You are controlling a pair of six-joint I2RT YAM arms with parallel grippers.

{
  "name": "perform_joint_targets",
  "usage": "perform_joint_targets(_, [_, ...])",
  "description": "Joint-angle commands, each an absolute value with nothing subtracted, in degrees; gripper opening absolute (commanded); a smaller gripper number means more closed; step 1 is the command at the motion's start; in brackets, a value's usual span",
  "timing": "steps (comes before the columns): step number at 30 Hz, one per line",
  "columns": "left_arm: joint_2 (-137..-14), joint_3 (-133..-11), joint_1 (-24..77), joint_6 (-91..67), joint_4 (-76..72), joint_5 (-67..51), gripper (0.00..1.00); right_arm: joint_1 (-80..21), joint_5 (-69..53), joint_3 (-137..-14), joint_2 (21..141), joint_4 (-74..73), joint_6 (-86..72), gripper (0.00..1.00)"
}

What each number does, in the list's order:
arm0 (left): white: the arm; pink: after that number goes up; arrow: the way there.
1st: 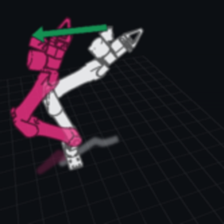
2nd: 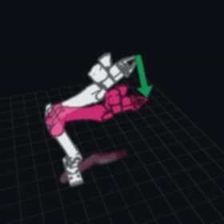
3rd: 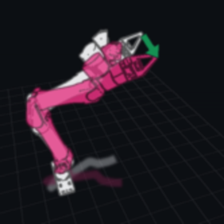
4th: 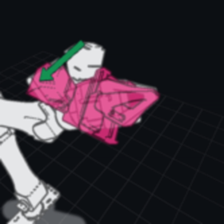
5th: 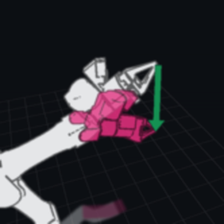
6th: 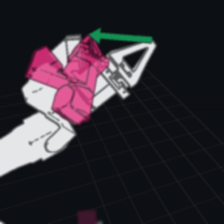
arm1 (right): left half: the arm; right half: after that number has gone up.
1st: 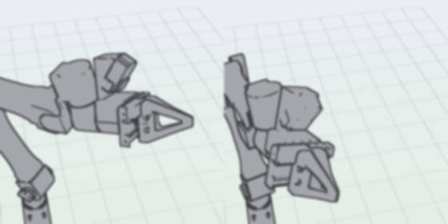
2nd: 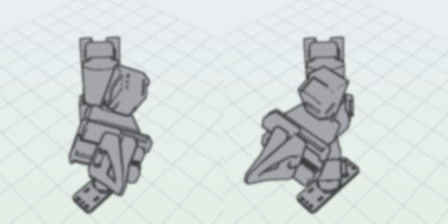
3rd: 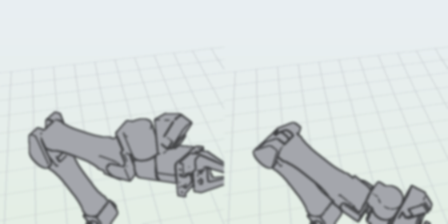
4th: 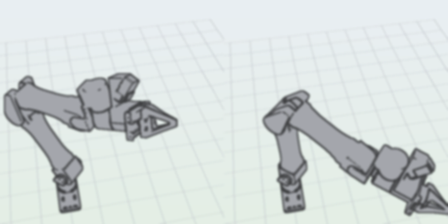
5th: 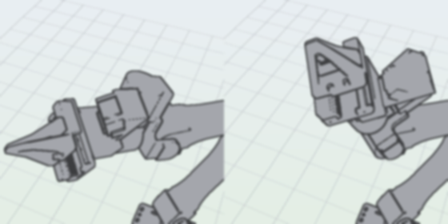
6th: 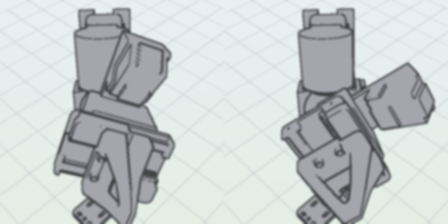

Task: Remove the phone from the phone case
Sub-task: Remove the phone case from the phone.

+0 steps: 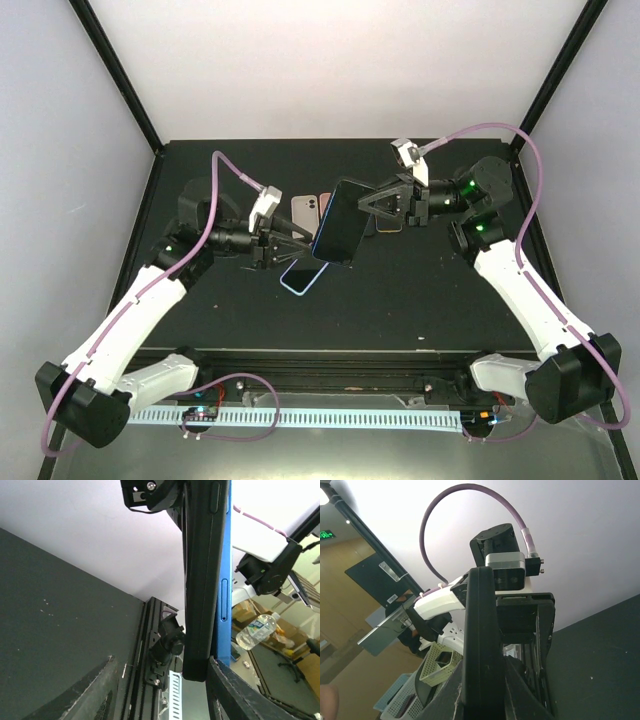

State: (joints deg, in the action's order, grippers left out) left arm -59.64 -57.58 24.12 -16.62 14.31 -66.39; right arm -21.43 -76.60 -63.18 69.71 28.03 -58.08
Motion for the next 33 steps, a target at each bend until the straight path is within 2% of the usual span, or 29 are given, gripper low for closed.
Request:
perform_joint_targets(1, [-62.4,-58.4,23.3,-13.4,19.2,-55.3,0.48,-22.3,-76.8,-64.5,68.0,36.2,-63.5,0.01])
perform_joint_targets(17, [-65.6,-62.0,24.9,-16.2,16.9,-56.0,0.45,-26.5,-76.7,-62.8,69.7,39.6,-65.2,0.01])
perform_joint_targets(25, [-67.6,-65.5,27.1,-19.5,13.2,-58.9,0.44,-30.2,-76.4,-63.3,71.2,26.6,-53.5,0.01])
perform_joint_targets(33, [-69.5,-69.0,30.5,-20.3,11.8,-60.6,0.41,-33.2,-76.1,-63.6,74.6,23.3,-50.3,0.01])
